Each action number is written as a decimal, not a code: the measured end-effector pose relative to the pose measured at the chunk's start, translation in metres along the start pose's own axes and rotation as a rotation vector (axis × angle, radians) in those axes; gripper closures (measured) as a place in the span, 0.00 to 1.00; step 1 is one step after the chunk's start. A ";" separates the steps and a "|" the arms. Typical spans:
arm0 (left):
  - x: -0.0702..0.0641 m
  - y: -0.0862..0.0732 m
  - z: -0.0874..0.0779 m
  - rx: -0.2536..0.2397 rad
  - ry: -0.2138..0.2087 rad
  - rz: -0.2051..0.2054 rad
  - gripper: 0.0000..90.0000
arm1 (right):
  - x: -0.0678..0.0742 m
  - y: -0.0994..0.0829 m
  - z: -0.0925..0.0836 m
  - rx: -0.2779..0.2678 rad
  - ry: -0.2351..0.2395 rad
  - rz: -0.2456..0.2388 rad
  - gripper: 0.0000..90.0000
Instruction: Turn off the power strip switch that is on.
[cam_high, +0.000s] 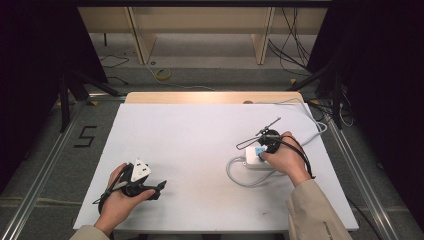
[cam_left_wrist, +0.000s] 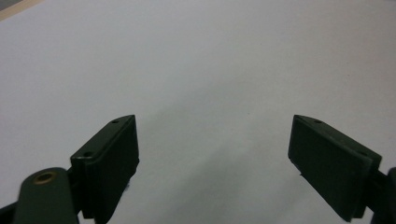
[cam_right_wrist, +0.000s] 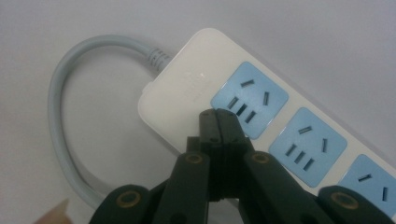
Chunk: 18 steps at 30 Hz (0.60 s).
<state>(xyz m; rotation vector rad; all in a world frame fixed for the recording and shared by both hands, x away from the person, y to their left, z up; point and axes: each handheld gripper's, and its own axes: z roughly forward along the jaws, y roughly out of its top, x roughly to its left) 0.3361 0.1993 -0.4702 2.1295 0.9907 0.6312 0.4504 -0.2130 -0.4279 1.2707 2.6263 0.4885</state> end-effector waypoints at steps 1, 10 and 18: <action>0.000 0.000 0.000 -0.001 0.000 -0.001 0.18 | 0.000 0.000 0.000 -0.001 0.001 -0.003 1.00; 0.000 0.000 0.000 -0.002 0.000 -0.001 0.18 | 0.002 -0.003 -0.006 -0.089 0.026 -0.001 1.00; 0.000 0.000 0.000 -0.004 0.000 -0.003 0.18 | 0.003 -0.006 -0.009 -0.154 0.029 -0.001 1.00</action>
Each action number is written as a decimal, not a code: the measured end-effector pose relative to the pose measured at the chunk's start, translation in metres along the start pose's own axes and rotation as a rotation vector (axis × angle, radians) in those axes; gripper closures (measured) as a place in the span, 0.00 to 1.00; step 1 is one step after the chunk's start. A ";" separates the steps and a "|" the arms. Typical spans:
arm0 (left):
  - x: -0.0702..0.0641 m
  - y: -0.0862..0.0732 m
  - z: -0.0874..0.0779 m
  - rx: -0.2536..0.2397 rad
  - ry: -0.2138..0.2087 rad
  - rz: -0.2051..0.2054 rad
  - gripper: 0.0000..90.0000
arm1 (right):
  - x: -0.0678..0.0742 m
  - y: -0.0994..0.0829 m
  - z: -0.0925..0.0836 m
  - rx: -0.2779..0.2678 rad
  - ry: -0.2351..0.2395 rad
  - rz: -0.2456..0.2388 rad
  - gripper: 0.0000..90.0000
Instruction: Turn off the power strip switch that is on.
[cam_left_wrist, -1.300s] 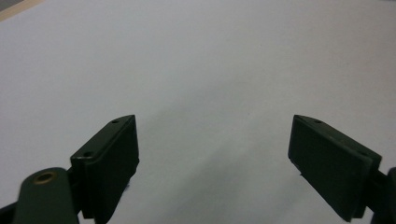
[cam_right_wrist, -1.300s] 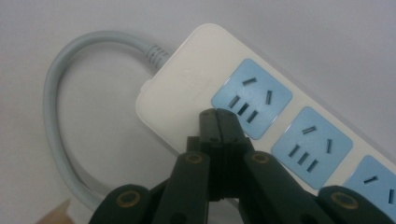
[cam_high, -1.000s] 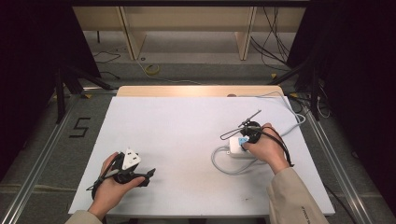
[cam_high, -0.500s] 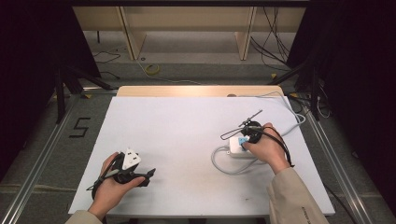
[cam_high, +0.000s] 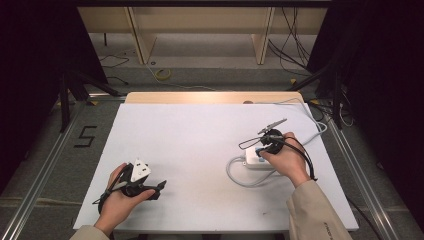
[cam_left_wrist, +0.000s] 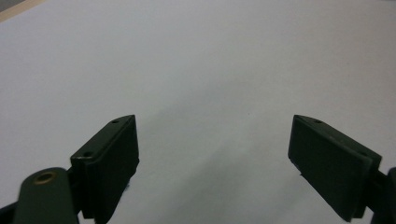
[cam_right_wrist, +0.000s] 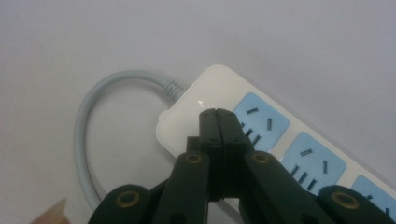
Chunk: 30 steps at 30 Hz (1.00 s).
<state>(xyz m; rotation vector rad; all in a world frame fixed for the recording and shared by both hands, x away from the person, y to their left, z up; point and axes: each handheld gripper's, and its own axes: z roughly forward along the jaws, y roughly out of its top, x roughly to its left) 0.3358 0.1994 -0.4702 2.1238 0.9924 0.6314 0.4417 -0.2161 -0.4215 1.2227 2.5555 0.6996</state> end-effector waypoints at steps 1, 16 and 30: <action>0.000 0.000 0.000 0.001 0.000 0.000 0.18 | 0.000 0.000 0.000 -0.004 0.003 -0.001 1.00; 0.000 0.000 0.000 0.001 0.002 0.000 0.18 | 0.006 -0.006 -0.004 -0.091 0.035 -0.009 1.00; 0.000 0.000 -0.001 0.001 0.002 0.000 0.18 | 0.014 -0.013 -0.010 -0.148 0.060 -0.029 0.98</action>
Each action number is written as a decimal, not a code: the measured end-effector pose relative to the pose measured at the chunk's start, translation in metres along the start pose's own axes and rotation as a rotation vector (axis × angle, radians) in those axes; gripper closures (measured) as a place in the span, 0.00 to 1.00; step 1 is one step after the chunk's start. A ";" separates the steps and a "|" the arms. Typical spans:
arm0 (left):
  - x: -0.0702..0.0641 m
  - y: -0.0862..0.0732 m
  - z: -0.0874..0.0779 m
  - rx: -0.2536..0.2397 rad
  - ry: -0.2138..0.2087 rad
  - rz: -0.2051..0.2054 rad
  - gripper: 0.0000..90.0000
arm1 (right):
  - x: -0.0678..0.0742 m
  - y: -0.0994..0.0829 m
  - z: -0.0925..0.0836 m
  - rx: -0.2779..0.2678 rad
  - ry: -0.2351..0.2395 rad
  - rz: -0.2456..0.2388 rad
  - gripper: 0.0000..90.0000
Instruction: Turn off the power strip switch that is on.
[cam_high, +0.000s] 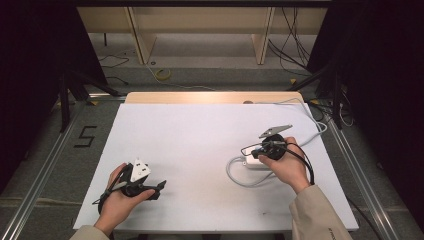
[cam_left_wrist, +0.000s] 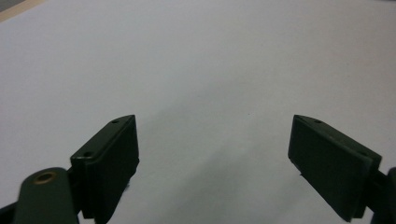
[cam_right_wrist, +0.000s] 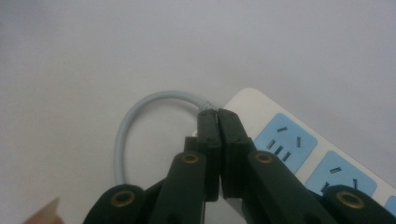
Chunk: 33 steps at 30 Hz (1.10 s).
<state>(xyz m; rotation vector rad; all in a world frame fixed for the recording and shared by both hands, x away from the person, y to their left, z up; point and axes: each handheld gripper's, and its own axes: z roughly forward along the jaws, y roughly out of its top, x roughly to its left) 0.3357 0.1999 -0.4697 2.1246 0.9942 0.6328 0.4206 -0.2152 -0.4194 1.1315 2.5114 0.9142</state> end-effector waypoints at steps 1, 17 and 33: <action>0.000 0.000 0.000 0.000 0.000 -0.001 0.18 | 0.000 -0.001 0.000 -0.005 0.000 -0.005 0.98; 0.000 0.000 0.000 -0.002 0.002 -0.002 0.18 | 0.008 -0.010 -0.007 -0.044 0.026 -0.043 0.90; 0.000 0.000 -0.001 -0.002 0.003 -0.004 0.18 | 0.014 -0.025 -0.011 -0.102 0.058 -0.046 0.78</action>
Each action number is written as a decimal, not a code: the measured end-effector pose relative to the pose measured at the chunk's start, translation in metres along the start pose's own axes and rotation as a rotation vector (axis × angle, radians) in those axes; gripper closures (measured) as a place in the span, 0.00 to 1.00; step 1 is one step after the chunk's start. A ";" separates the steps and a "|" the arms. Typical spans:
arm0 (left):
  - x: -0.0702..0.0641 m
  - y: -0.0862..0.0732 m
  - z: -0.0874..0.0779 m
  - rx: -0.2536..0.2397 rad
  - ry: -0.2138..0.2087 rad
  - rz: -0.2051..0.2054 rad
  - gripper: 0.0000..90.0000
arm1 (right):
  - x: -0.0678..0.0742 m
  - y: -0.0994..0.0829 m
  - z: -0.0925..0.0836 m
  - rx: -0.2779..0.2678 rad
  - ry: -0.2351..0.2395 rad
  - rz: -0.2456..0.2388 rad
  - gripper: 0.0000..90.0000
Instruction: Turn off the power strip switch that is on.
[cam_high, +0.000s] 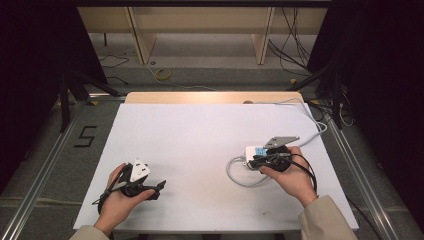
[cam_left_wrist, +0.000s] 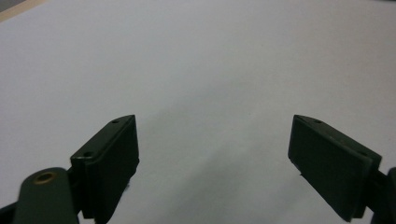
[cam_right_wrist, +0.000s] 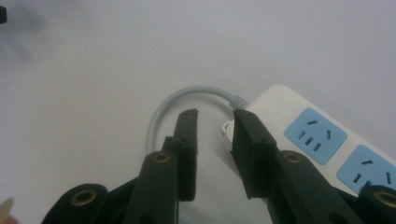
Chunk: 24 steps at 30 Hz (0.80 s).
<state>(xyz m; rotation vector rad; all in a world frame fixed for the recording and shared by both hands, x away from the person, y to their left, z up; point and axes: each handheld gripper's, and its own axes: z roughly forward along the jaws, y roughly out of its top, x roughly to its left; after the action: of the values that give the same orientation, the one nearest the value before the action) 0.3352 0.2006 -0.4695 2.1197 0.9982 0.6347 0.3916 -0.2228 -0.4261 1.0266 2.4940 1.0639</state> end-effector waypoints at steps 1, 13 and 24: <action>0.000 0.000 0.000 0.001 0.000 0.000 0.18 | 0.000 -0.001 0.000 -0.003 0.000 -0.004 0.78; 0.000 0.000 0.000 0.001 -0.001 -0.001 0.18 | -0.001 -0.014 -0.004 -0.063 0.026 -0.009 0.65; 0.000 0.000 0.000 0.005 -0.002 0.003 0.18 | 0.001 -0.025 -0.007 -0.101 0.032 -0.024 0.57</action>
<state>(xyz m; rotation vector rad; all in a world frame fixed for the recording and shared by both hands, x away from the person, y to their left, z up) 0.3351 0.2009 -0.4698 2.1258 0.9968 0.6326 0.3748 -0.2382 -0.4382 0.9559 2.4429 1.1954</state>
